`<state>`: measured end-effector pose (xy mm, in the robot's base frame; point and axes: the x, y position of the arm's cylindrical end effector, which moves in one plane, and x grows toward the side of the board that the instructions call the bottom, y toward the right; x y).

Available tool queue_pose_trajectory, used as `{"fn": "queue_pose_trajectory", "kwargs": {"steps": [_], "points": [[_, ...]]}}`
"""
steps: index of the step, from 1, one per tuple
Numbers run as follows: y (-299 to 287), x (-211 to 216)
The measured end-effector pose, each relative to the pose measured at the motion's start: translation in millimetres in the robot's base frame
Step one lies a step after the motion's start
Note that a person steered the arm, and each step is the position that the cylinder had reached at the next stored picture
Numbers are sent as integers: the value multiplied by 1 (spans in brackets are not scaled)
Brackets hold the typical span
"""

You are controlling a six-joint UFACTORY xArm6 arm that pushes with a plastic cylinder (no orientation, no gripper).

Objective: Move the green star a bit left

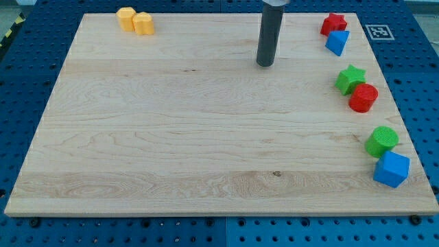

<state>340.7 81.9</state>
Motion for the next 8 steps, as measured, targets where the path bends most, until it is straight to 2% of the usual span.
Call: {"fn": "queue_pose_trajectory", "kwargs": {"steps": [2,5,6,8], "points": [[21,0],[175,2],[207,32],[203,51]]}}
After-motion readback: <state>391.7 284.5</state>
